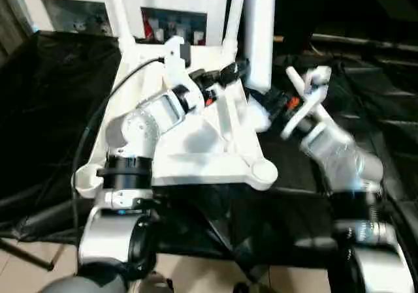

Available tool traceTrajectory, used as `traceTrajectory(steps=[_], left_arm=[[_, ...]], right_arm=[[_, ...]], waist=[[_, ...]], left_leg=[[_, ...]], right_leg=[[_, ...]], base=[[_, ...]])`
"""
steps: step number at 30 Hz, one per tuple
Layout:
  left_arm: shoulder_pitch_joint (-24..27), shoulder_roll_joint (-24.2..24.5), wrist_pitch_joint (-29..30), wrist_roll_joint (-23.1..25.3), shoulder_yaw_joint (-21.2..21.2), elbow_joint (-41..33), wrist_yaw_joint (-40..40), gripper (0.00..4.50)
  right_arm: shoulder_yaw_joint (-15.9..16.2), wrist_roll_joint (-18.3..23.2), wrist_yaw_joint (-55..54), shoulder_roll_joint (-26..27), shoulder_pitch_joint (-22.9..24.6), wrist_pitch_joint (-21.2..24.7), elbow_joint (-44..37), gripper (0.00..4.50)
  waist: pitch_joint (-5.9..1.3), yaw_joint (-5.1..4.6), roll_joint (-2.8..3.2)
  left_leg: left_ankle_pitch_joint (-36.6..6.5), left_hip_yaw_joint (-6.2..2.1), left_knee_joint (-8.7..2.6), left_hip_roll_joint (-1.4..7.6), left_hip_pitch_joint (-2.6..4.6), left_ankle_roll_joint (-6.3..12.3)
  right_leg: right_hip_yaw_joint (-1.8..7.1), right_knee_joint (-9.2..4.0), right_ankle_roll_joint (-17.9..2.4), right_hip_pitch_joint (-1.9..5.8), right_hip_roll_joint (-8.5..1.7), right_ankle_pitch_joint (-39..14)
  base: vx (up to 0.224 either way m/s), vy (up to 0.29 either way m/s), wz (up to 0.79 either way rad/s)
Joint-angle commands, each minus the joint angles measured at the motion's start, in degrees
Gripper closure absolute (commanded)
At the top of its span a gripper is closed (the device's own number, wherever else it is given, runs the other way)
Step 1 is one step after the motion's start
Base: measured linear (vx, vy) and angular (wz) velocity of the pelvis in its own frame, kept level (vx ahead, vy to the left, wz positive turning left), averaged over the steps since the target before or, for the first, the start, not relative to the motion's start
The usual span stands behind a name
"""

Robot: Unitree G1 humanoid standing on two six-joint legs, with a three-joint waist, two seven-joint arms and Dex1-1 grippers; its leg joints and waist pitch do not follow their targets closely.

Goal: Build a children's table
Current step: Pick table leg

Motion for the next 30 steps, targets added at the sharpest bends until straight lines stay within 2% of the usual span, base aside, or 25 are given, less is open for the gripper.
traceTrajectory(steps=[1,4,5,6,7,8,10,13,14,15,17,18,19,21,23,26,28,30], left_arm=[[-1.65,-0.44,2.22,-2.64,0.66,-1.88,-0.09,0.00],[-1.79,-0.64,1.99,-1.59,0.62,-0.58,1.12,0.00],[-1.79,-0.64,1.99,-1.59,0.62,-0.58,1.12,0.00],[-1.85,-0.76,1.71,-1.33,0.81,-0.10,1.63,0.18],[-1.97,-0.98,1.06,-1.13,1.27,0.28,2.54,0.37],[-2.18,-1.09,0.65,-1.01,1.69,0.49,3.39,0.37],[-2.68,-1.19,0.04,-1.00,2.34,1.06,4.91,0.40],[-3.00,-1.22,-1.00,-0.44,2.76,1.52,7.49,0.77],[-3.01,-1.22,-1.04,-0.39,2.76,1.53,7.60,0.79],[-3.24,-1.29,-1.93,0.95,2.57,2.13,10.22,0.85],[-3.39,-1.58,-2.81,1.66,2.74,2.92,11.76,1.12],[-3.48,-1.63,-3.03,1.85,2.76,3.18,12.04,1.22],[-3.66,-1.74,-3.35,2.20,2.83,3.62,12.50,1.26],[-3.67,-1.81,-4.12,3.02,2.45,3.96,12.94,1.43],[-3.45,-1.65,-4.69,3.88,1.50,3.85,13.03,1.71],[-3.49,-1.50,-5.89,5.20,-0.06,3.99,13.35,1.79],[-3.57,-1.50,-6.60,5.82,-0.56,4.10,13.75,2.12],[-3.71,-1.60,-7.72,6.39,-0.71,4.54,14.21,2.19]], right_arm=[[3.72,-2.09,1.98,-0.67,0.93,-0.22,-3.15,2.59],[7.09,-3.37,2.94,-1.03,1.93,-0.20,-4.57,2.59],[7.09,-3.37,2.94,-1.03,1.93,-0.20,-4.57,2.59],[8.46,-4.62,2.34,-1.09,2.05,-0.26,-4.41,2.59],[10.45,-7.87,-0.19,-1.02,1.82,-1.11,-2.97,2.59],[11.34,-10.13,-2.49,-0.85,1.40,-1.67,-1.56,2.59],[12.67,-13.40,-5.70,-0.74,0.72,-2.71,0.37,2.59],[15.67,-18.14,-10.19,-0.51,0.34,-4.80,1.45,2.59],[15.75,-18.25,-10.34,-0.47,0.33,-4.83,1.45,2.59],[17.67,-20.85,-14.08,0.49,0.20,-5.62,0.90,2.59],[17.86,-21.95,-17.19,1.77,-0.14,-5.69,0.83,2.60],[17.82,-22.11,-17.75,2.04,-0.34,-5.77,0.91,2.60],[17.77,-22.50,-18.63,2.49,-0.63,-6.06,1.13,2.60],[18.48,-23.60,-19.35,2.99,-1.22,-7.18,1.39,2.60],[18.79,-24.03,-19.76,3.44,-1.72,-7.76,1.58,2.60],[18.38,-24.17,-20.59,3.46,-2.57,-8.07,1.48,2.60],[18.00,-24.16,-21.03,3.41,-2.94,-8.12,1.17,2.60],[17.24,-23.73,-21.15,3.35,-3.39,-8.34,0.67,2.60]], waist=[[-4.82,0.01,-0.61],[-4.72,-0.07,-0.59],[-4.72,-0.05,-0.61],[-4.72,-0.03,-0.58],[-4.72,-0.01,-0.58],[-4.72,-0.07,-0.69],[-4.77,-0.09,-0.66],[-4.79,-0.16,-0.56],[-4.82,-0.09,-0.58],[-4.77,-0.12,-0.91],[-4.71,-0.28,-0.75],[-4.69,-0.36,-0.80],[-4.71,-0.29,-1.10],[-4.72,-0.24,-0.93],[-4.67,-0.38,-0.93],[-4.72,-0.31,-1.02],[-4.79,-0.33,-1.05],[-4.77,-0.33,-1.07]], left_leg=[[-10.93,0.28,-3.66,0.29,0.68,1.26],[-11.69,0.08,-3.86,0.33,0.67,0.86],[-12.14,0.10,-3.85,0.31,0.80,0.82],[-12.14,0.09,-3.83,0.31,0.81,0.76],[-11.82,0.02,-3.87,0.36,0.73,0.46],[-11.73,0.04,-3.90,0.37,0.73,0.25],[-11.48,-0.01,-3.86,0.28,0.74,-0.36],[-11.50,0.05,-3.91,0.33,0.92,-0.67],[-11.45,0.03,-3.90,0.37,0.87,-0.68],[-11.10,0.03,-3.90,0.35,0.80,-0.59],[-11.33,0.04,-3.94,0.25,0.80,-0.71],[-11.53,0.09,-3.97,0.18,0.78,-0.66],[-11.88,0.08,-3.99,0.19,0.86,-0.62],[-12.08,-0.01,-4.05,0.30,0.86,-0.76],[-12.56,0.01,-4.08,0.29,0.91,-0.92],[-12.49,-0.03,-4.08,0.31,0.89,-0.82],[-11.87,-0.03,-4.01,0.31,0.84,-0.84],[-11.75,-0.01,-4.01,0.29,0.86,-0.75]], right_leg=[[1.64,-4.45,-9.15,4.06,-2.19,-16.25],[1.65,-4.65,-7.34,4.10,-2.06,-18.04],[1.65,-4.79,-6.94,3.99,-2.11,-18.88],[1.66,-4.81,-6.86,3.94,-2.13,-19.08],[1.71,-4.75,-6.65,3.91,-2.11,-18.86],[1.72,-4.74,-6.57,3.88,-2.10,-18.67],[1.74,-4.58,-6.47,3.84,-2.14,-18.52],[1.82,-4.52,-7.09,3.72,-2.03,-16.86],[1.86,-4.39,-7.18,3.78,-2.10,-16.23],[1.88,-4.33,-6.98,3.84,-2.10,-15.81],[1.89,-4.35,-6.39,3.83,-2.04,-16.24],[1.90,-4.43,-6.22,3.82,-1.98,-16.45],[1.86,-4.43,-5.74,3.79,-1.98,-17.18],[1.90,-4.44,-5.33,3.77,-2.02,-17.05],[1.91,-4.42,-5.51,3.72,-1.97,-16.15],[1.96,-4.29,-5.41,3.83,-1.98,-15.47],[2.00,-4.10,-5.65,3.90,-1.98,-14.15],[2.00,-4.09,-5.96,3.94,-1.98,-13.61]], base=[[0.000,0.000,0.00],[0.000,0.000,0.00],[0.000,0.000,0.00],[0.000,0.000,0.00],[0.000,0.000,0.00],[0.000,0.000,0.00],[0.000,0.000,0.00],[0.000,0.000,0.00],[0.000,0.000,0.00],[0.000,0.000,0.00],[0.000,0.000,0.00],[0.000,0.000,0.00],[0.000,0.000,0.00],[0.000,0.000,0.00],[0.000,0.000,0.00],[0.000,0.000,0.00],[0.000,0.000,0.00],[0.000,0.000,0.00]])
